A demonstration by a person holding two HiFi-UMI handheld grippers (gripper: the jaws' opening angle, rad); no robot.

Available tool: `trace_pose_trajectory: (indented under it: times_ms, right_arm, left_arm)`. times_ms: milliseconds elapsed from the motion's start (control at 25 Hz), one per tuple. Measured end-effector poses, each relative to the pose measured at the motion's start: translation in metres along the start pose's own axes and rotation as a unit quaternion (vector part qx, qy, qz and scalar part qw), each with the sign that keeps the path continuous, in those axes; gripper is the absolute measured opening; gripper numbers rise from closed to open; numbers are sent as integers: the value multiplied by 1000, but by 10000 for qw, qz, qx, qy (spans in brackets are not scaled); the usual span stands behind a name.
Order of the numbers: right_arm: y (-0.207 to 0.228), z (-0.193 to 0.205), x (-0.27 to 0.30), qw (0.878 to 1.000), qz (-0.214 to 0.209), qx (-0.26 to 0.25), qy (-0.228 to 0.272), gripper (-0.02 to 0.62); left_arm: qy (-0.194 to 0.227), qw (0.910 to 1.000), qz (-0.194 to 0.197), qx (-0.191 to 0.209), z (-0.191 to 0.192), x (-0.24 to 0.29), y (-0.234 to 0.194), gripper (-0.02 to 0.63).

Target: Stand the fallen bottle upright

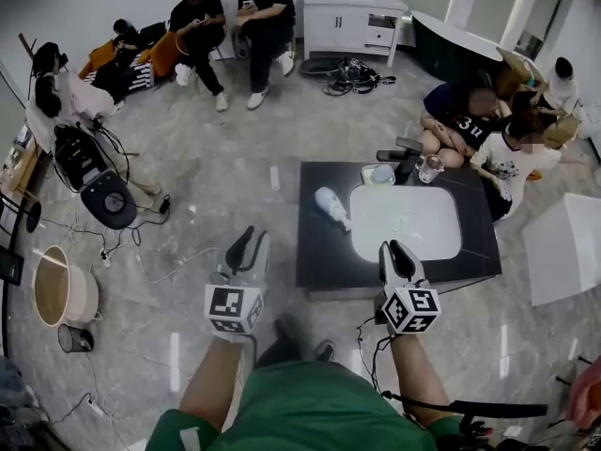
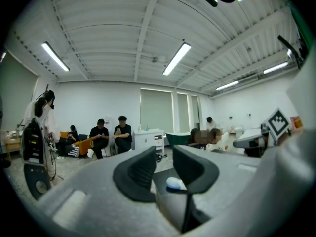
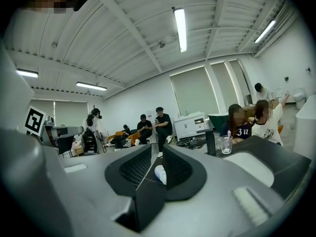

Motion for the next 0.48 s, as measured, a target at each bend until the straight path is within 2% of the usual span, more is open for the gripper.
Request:
trace_pose_trajectory:
  times_ms: [200,480]
  right_arm:
    - [15,2,26,9999,123,-27,-65,64]
    - [9,-7,79,9991,252,-96,-322,95]
  left_arm:
    - [-2,9997,224,-48,3,49,-12,106]
    - [-66,9978,639,-131,-9,108,-53,106]
Point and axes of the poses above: the fingertips, and each gripper's own axes: x forward along the fingers, y to its right, z out of its underside, the point moved 6 cm from there along -x, backward along the fingers, and after that the axes turned 11 degrees about -x, right-handed, at the moved point
